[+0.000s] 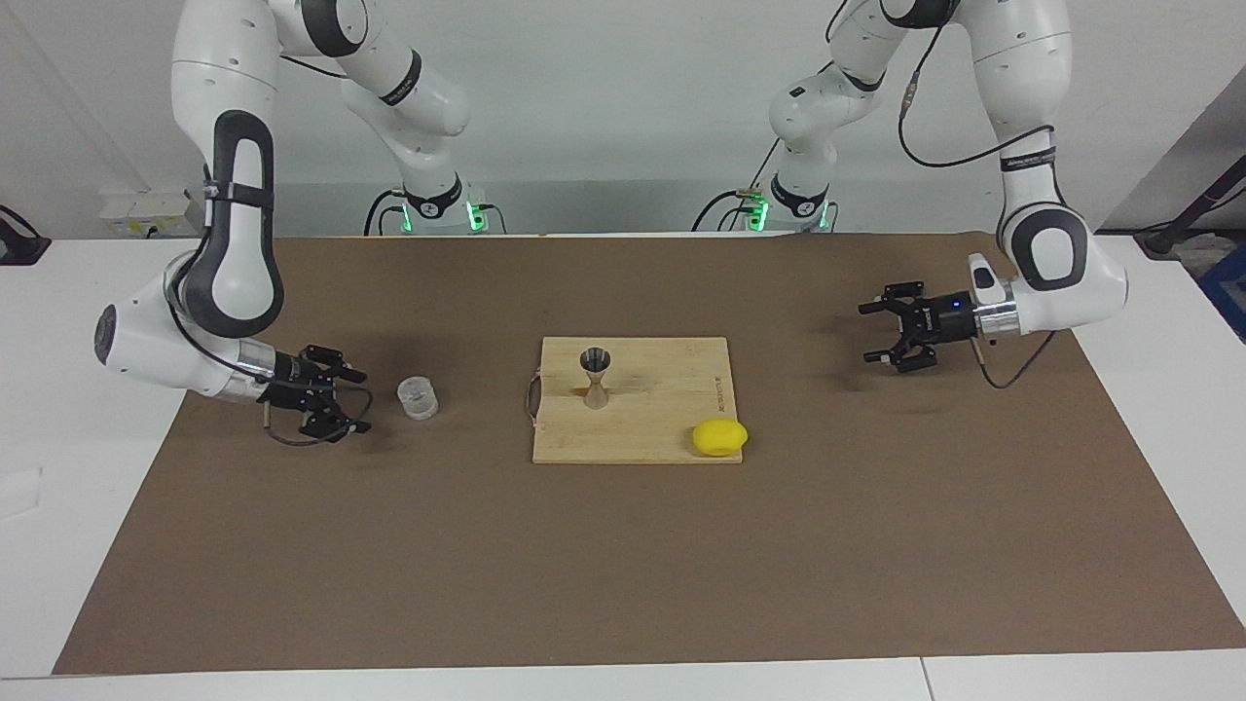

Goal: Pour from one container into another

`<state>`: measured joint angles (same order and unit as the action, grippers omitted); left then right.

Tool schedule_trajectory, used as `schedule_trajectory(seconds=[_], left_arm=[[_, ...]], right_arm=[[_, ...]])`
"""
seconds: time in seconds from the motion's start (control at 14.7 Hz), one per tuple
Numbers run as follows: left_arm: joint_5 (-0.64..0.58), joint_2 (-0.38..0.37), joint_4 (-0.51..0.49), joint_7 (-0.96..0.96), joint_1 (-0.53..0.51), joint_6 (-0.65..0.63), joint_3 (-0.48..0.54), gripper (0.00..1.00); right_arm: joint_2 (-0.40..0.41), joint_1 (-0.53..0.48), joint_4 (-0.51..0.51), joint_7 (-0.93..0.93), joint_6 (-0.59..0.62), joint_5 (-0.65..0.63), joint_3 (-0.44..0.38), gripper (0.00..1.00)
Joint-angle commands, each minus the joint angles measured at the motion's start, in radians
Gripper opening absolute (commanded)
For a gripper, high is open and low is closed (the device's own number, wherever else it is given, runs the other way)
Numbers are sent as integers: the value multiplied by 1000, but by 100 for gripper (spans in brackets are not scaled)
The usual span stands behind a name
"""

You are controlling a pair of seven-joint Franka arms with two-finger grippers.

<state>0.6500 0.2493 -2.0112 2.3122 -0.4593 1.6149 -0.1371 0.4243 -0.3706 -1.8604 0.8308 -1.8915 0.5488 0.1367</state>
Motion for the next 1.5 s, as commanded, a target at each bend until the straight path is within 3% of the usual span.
schedule_trajectory(seconds=[0.0,0.27,0.55,0.68,0.95,1.09,1.43], left_arm=[[-151,-4,89,-43,-1,-12,28,100],[-294,-93,170,-251,13,-27,30,100],[-492,-147,326,-543,83,-107,25,100],[-578,-147,388,-663,119,-133,24,100],[-785,-147,430,-1108,209,-116,19,100],[-800,-156,419,-1317,234,-101,16,100],[-762,-180,365,-1872,237,-66,10,100]], right_arm=[[-32,7,-83,-24,-55,54,15,100],[-50,33,-120,-19,-43,85,20,100],[-56,41,-128,-24,-29,119,20,99],[-58,45,-128,-24,-29,120,20,79],[-71,58,-126,-25,-32,120,20,23],[-107,59,-125,-7,-43,120,20,13],[-188,182,-123,157,-113,102,17,12]])
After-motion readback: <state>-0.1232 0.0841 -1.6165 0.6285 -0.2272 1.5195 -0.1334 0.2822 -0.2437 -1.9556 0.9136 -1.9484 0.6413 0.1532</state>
